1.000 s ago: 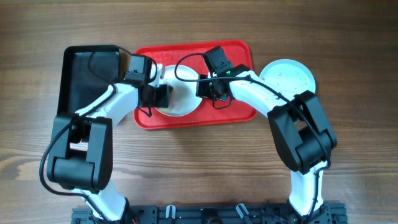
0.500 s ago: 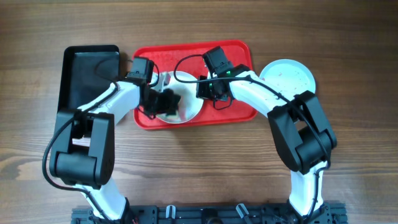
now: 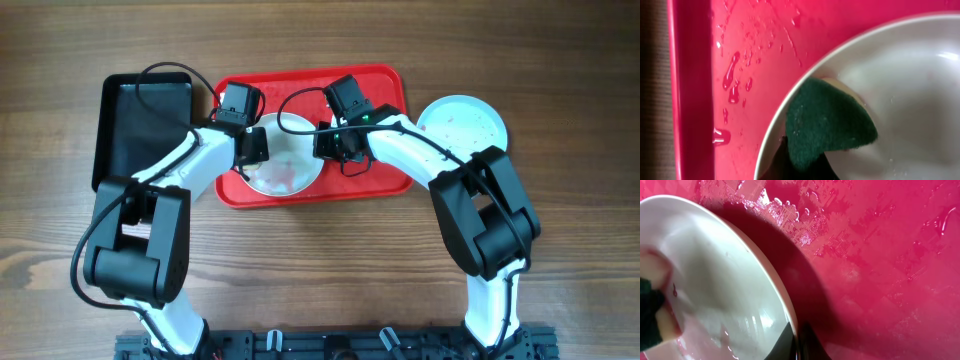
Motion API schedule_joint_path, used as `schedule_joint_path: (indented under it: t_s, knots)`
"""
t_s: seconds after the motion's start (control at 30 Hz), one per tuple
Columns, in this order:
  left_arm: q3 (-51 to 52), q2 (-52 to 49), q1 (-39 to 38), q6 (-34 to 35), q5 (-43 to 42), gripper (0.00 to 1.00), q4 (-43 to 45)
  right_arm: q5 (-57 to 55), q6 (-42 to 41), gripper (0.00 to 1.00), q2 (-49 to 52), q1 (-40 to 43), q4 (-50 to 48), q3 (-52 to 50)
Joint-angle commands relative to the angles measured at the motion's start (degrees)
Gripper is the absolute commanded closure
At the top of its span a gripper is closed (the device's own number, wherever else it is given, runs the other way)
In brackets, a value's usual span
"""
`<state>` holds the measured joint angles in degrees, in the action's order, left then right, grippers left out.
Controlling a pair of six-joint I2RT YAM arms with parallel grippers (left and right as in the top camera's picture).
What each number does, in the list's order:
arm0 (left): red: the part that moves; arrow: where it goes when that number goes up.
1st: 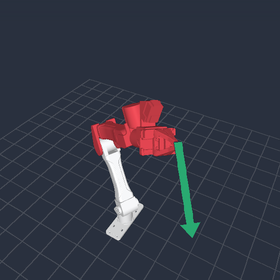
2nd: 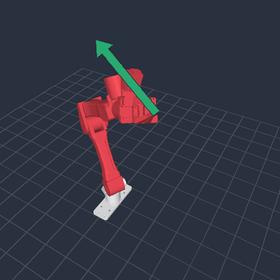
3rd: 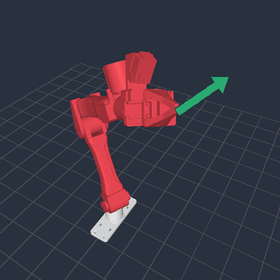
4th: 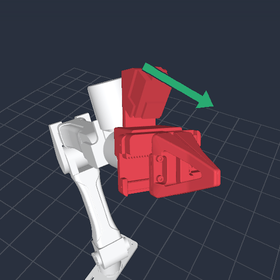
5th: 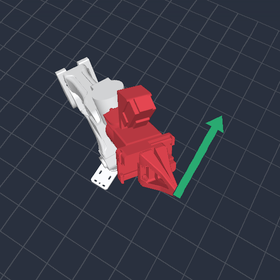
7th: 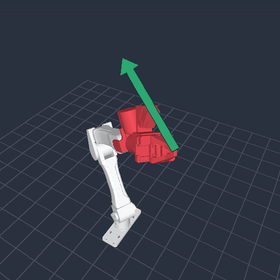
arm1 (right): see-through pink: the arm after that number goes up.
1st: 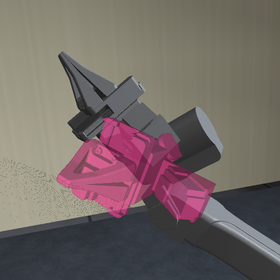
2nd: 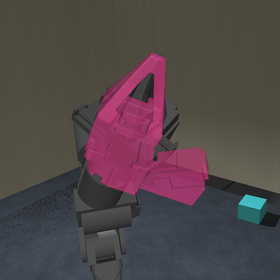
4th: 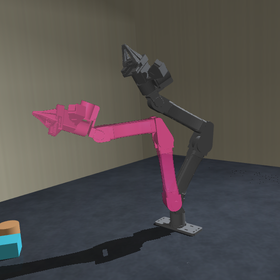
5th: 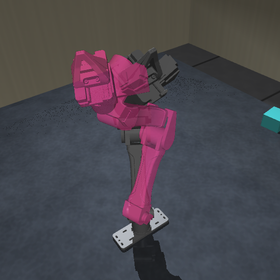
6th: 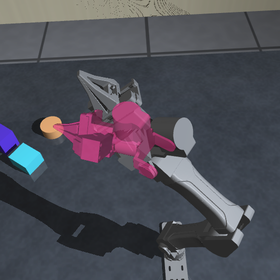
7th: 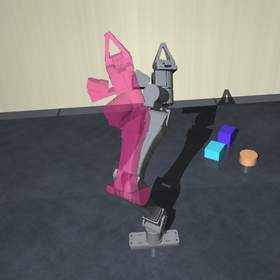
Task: Clean dirty plates on tray and stack at the side
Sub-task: 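Continue scrubbing the plate center with the left gripper's sponge, then rub the green sponge around the held plate's inner surface, left gripper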
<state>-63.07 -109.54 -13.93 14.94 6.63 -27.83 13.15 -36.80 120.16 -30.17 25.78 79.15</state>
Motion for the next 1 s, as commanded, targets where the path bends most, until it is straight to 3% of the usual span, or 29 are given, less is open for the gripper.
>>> schedule_joint_path:
  t_s: [0.0,0.17,0.27,0.47,0.73,0.9,0.97]
  knots:
    - [9.5,-11.6,2.4,-7.0,-4.9,0.96,-9.7,-1.9,-1.1,0.96,1.5,0.8,0.3,-0.5]
    - [8.6,-11.6,2.4,-18.3,-19.8,0.96,-9.5,-1.9,-1.1,0.96,1.5,0.8,0.3,-0.5]
    - [6.8,-11.6,2.5,-19.2,-21.3,0.96,-9.2,-1.9,-1.1,0.96,1.5,0.8,0.3,-0.5]
    - [2.9,-11.6,2.9,-15.5,-16.7,0.96,-7.4,-1.9,-1.1,0.96,1.5,0.8,0.4,-0.5]
    - [2.4,-11.6,2.9,-1.7,1.7,0.96,-7.7,-1.9,-1.0,0.96,1.5,0.8,0.4,-0.5]
    - [2.1,-11.6,2.8,1.0,3.9,0.96,-10.5,-1.9,-1.1,0.96,1.5,0.8,0.4,-0.5]
    - [0.2,-11.6,2.8,1.0,2.4,0.96,-16.2,-1.9,-1.1,0.96,1.5,0.8,0.4,-0.5]
